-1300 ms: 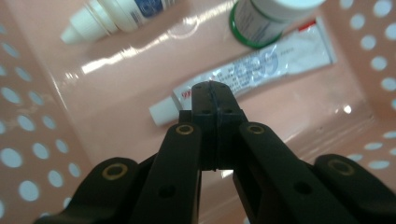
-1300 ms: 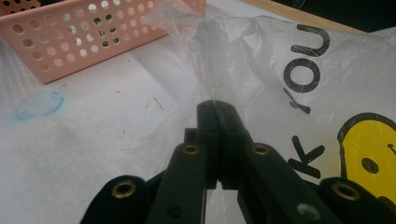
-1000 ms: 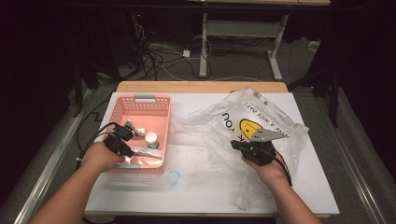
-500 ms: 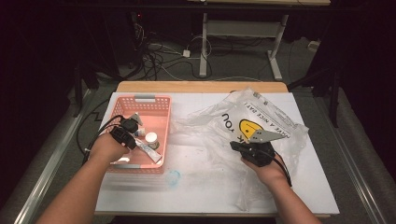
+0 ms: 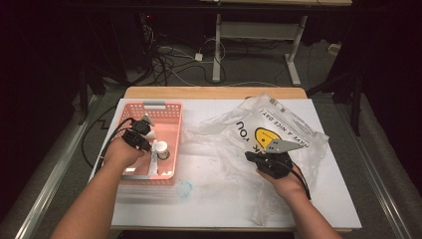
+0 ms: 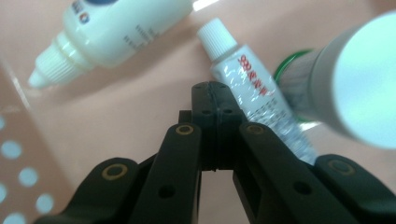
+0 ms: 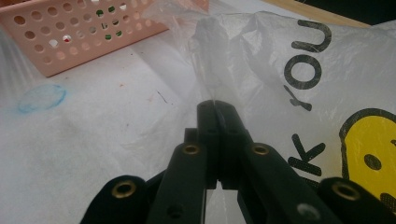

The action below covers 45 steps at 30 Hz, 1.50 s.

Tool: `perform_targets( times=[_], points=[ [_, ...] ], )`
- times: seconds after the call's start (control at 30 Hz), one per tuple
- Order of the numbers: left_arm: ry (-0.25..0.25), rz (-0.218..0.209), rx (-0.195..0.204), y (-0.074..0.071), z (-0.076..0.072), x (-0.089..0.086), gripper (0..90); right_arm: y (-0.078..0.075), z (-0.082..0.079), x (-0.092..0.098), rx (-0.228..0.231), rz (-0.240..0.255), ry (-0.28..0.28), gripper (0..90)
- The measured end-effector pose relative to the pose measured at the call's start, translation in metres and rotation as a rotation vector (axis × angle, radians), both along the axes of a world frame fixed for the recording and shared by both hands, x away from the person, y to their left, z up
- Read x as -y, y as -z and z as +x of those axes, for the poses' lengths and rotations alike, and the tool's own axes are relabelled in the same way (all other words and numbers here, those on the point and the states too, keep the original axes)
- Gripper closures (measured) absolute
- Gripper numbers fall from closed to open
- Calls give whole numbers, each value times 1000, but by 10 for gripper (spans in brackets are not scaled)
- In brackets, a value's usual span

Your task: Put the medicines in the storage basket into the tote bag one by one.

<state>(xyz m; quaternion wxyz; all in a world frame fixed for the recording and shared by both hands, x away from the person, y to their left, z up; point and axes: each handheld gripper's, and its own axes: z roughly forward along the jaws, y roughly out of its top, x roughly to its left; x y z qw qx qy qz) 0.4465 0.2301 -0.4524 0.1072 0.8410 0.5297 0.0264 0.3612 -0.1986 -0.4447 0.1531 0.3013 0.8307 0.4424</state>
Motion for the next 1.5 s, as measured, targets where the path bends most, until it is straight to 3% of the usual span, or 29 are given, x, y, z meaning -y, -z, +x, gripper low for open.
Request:
perform_targets(
  times=[0.2,0.3,0.5,0.57,0.67,0.9,0.93,1.0,1.07,1.13,1.23,1.27,1.4,1.5],
  points=[
    [18,-21,18,-3,3,3,877,1,0,-1,-2,-5,-2,900],
    [38,-51,20,-3,4,5,877,1,0,-1,-2,-6,0,900],
    [41,-59,23,2,8,3,877,0,-2,-2,3,-9,0,900],
    [23,-33,21,2,7,1,877,0,-2,-2,2,-8,3,900],
    [19,-26,35,-1,1,-4,877,-1,-2,0,4,-7,6,900],
    [35,-74,47,-16,-18,-12,873,-1,-2,2,9,-7,10,900],
    [44,-79,49,-18,-20,-11,834,-1,-2,3,12,-9,13,900],
    [55,-81,41,-20,-22,-9,820,-1,-2,2,13,-8,15,900],
    [65,-45,21,-20,-24,-6,810,-1,-2,2,13,-9,15,900],
    [70,-42,-7,-17,-24,-4,707,-1,-2,1,12,-10,15,900],
    [91,-66,-33,-15,-24,-3,633,0,-2,1,7,-10,12,900],
    [93,-71,-39,-14,-24,-2,560,0,-2,0,7,-12,12,900],
    [102,-57,-66,-7,-20,4,513,1,-2,-2,8,-14,8,900],
    [102,-16,-80,-1,-18,8,511,1,-2,-3,6,-14,7,900]
  ],
)
